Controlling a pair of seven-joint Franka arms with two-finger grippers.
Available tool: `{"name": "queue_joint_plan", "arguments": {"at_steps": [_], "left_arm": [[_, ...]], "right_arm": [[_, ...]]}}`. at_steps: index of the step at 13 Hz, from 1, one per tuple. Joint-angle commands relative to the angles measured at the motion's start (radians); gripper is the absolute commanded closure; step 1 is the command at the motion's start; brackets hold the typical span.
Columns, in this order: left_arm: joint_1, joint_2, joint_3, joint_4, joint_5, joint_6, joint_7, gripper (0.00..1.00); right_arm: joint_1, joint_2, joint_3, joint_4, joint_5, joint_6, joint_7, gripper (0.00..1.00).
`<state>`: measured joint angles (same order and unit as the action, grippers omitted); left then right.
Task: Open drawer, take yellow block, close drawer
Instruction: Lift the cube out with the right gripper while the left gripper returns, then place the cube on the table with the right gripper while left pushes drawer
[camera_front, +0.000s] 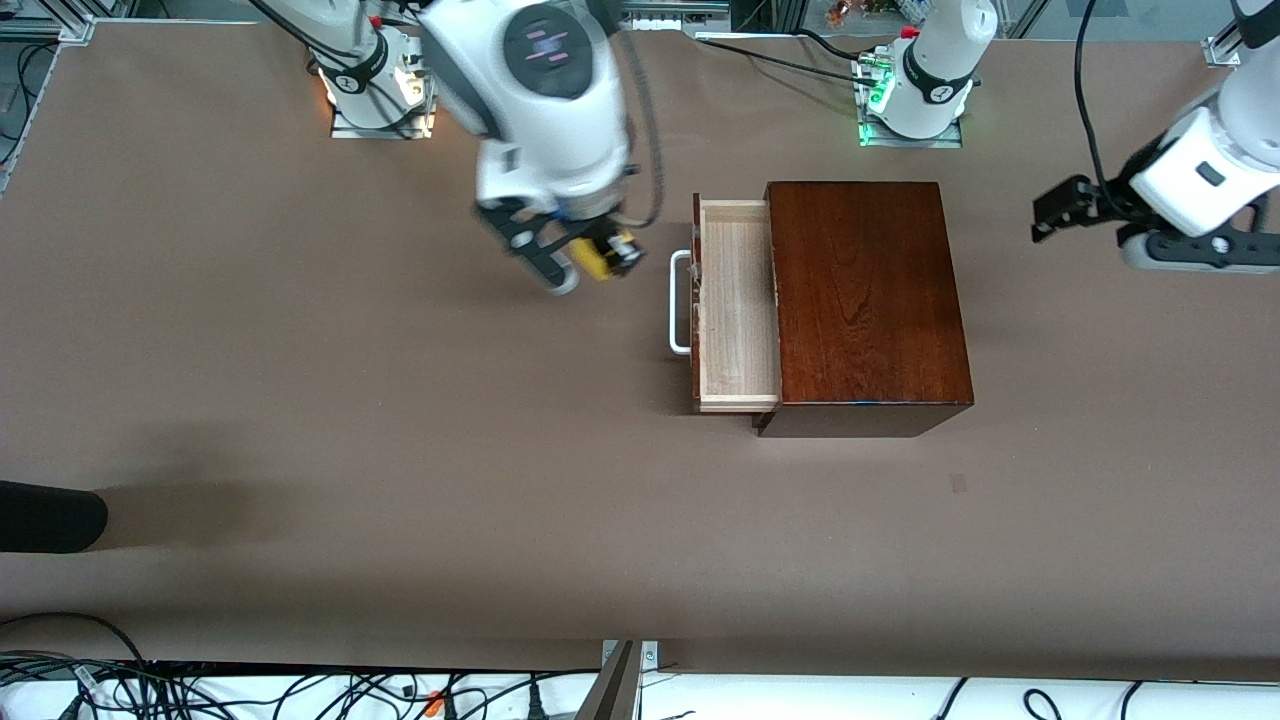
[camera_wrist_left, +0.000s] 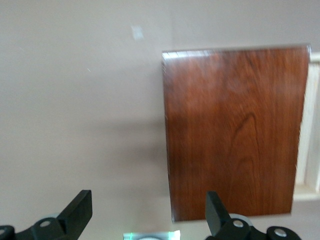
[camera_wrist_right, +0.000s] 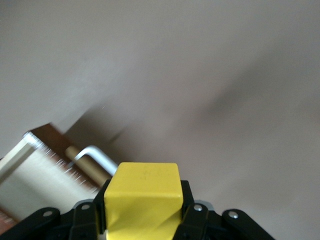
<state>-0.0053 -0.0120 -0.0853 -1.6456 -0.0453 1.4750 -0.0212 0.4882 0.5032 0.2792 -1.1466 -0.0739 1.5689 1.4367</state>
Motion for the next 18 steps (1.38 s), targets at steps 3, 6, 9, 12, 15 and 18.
{"name": "queue_joint_plan", "arguments": {"at_steps": [3,6,9,12,15,18], "left_arm": [[-0.005,0.067,-0.160,0.010,-0.056,-0.042,0.305,0.00],[-0.016,0.134,-0.263,0.020,-0.100,-0.021,0.378,0.00],[-0.018,0.214,-0.336,0.041,-0.189,0.085,0.510,0.00],[-0.019,0.312,-0.457,0.041,-0.196,0.244,0.677,0.00],[-0.106,0.397,-0.491,0.038,-0.170,0.413,0.785,0.00],[-0.211,0.472,-0.493,0.039,-0.038,0.552,0.843,0.00]], "right_arm": [[-0.145,-0.343,-0.148,-0.446,0.086,0.055,-0.529,1.00],[-0.145,-0.549,-0.354,-0.765,0.111,0.189,-0.889,1.00],[-0.143,-0.635,-0.617,-0.997,0.106,0.314,-1.291,1.00],[-0.145,-0.601,-0.814,-1.103,0.098,0.448,-1.559,1.00],[-0.146,-0.462,-0.902,-1.168,0.108,0.629,-1.670,1.00],[-0.177,-0.306,-0.905,-1.170,0.123,0.764,-1.734,1.00]]}}
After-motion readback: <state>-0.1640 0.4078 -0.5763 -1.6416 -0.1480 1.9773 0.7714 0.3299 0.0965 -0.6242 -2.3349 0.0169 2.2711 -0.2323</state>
